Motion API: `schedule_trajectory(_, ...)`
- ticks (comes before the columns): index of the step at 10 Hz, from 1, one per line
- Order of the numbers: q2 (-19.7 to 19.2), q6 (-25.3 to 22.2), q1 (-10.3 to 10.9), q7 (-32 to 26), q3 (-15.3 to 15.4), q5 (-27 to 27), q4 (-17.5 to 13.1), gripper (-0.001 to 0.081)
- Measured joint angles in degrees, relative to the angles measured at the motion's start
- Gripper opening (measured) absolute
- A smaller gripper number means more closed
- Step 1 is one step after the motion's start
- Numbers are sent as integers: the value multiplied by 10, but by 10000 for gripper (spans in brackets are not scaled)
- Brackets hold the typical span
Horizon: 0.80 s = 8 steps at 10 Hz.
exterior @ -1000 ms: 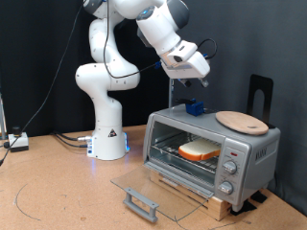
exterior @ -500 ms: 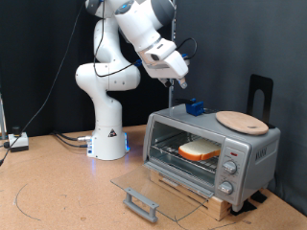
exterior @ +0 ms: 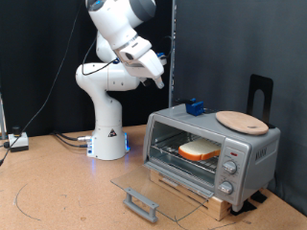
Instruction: Make a piece of toast with the oven
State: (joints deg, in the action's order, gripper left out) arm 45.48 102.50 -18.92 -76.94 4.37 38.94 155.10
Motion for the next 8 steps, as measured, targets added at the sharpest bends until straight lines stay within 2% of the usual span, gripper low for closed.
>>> schedule_trajectory(2, -17, 3, -17, -24, -27, -26, -11, 807)
schedule_trajectory(4, -22, 5, -21, -32, -30, -28, -12, 807)
schedule_trajectory(5, -25, -1, -24, 13, -26, -28, -12, 807)
schedule_trajectory(8, -59, -11, -44, 214, -8, -25, -25, 807)
